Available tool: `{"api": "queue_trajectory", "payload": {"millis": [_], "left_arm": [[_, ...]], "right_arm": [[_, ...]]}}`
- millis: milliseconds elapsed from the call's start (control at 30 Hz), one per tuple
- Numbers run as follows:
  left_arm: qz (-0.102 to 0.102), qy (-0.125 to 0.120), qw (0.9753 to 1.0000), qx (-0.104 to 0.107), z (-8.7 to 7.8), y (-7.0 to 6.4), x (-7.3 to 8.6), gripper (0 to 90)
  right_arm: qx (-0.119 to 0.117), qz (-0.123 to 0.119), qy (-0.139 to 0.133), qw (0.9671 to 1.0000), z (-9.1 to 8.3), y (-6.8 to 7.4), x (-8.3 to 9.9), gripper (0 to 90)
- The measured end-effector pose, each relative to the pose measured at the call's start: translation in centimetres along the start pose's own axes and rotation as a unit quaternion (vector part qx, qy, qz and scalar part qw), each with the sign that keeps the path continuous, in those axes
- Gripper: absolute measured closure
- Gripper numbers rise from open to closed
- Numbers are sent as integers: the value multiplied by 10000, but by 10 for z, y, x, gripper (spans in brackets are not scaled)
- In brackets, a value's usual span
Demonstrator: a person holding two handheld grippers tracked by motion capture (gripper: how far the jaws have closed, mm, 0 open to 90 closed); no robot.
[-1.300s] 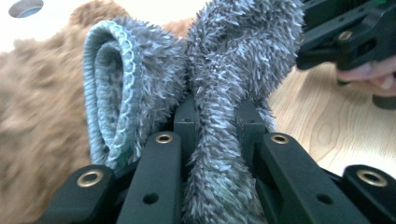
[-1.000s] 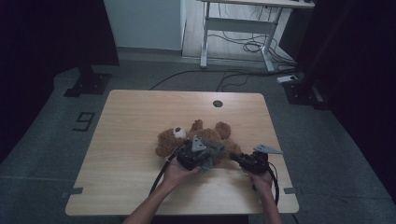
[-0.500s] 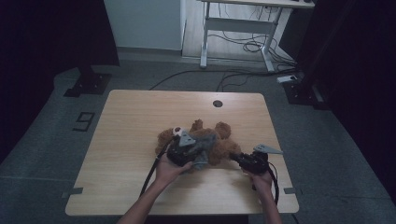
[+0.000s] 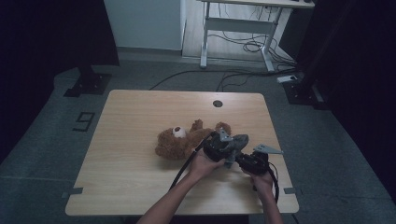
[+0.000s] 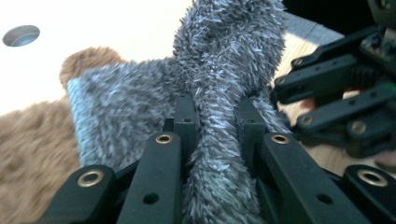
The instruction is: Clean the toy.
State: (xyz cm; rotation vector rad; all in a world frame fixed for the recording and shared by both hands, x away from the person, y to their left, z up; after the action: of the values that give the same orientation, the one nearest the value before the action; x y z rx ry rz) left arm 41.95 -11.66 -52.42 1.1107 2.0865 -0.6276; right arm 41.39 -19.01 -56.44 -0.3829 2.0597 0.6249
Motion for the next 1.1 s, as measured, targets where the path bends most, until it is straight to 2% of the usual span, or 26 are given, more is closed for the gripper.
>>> {"api": "queue_trajectory", "payload": {"millis": [233,367,467,667,1000,1100], "left_arm": [[22,-24,9998,-217,-22,14,17,753],[-67,-72,9997,-242,-34,22,25,754],[-202,-115,9995,-232,-40,27,28,754],[-169,-116,9989,-431,-53,37,33,754],[-423,-147,9950,-890,-88,72,57,754],[-570,-245,9940,-897,-102,82,69,754]], "right_arm": [[34,1,-40,10000,0,-1,-1,708],[20,10,-33,10000,0,-2,-1,708],[11,26,-37,10000,0,-3,0,708],[6,21,-37,10000,0,-4,0,707],[13,59,-23,10000,1,-7,2,707],[4,49,-8,10000,2,-7,3,705]]}}
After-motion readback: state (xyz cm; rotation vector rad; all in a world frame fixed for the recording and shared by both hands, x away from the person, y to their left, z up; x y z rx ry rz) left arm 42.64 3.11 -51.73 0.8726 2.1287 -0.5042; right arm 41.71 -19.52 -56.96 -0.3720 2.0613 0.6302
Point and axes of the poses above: each handheld gripper's, and its own axes: z roughly forward along the jaws, x roughly out of its underside, y roughly to its left, the point moved 10 cm from there along z, roughly forward along the jaws, and after that the axes turned 8 degrees about x, right-handed, at the moved point
